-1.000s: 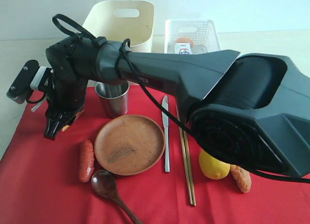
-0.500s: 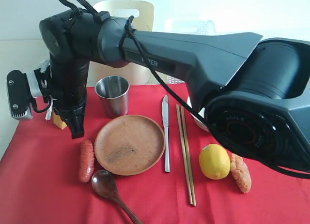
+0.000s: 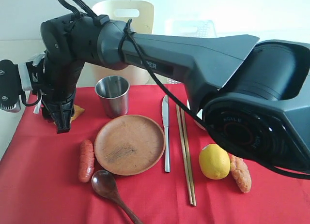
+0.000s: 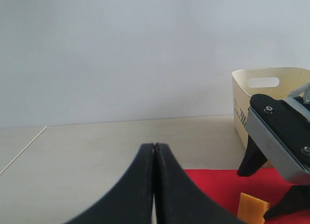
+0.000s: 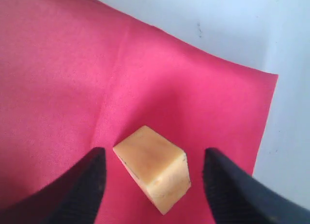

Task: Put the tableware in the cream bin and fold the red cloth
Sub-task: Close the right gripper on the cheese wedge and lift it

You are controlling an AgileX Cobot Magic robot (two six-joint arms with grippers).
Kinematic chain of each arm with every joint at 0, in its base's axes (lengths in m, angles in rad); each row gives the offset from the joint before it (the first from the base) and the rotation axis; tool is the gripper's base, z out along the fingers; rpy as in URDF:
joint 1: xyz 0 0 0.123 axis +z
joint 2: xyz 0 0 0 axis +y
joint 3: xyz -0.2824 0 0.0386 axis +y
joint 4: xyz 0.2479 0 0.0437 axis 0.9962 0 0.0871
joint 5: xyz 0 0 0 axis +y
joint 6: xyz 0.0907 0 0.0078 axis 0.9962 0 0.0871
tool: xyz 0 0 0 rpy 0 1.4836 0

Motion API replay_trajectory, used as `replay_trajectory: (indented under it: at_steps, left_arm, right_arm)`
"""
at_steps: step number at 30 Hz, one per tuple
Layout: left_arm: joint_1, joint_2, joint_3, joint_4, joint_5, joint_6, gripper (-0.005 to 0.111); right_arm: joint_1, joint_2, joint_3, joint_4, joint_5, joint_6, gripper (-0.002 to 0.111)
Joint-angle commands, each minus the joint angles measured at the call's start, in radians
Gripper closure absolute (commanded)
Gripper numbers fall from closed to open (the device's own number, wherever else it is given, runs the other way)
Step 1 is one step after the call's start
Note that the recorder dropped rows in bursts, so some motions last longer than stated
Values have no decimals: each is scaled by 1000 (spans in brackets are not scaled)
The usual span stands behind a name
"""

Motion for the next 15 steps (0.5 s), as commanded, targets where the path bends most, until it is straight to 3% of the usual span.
replay_trajectory:
  at_steps: [1,9,15]
  left_arm:
    - [1,-6,0,2,2,-3,107]
    - [1,-6,0,2,2,-3,107]
    - [1,-6,0,2,2,-3,107]
  right_arm:
    - [-2,-3,2,-12,-20,8,36]
    - [-4,45,2,-72,-50,-19,46]
    - [-8,91,2,-85,-103,-19,47]
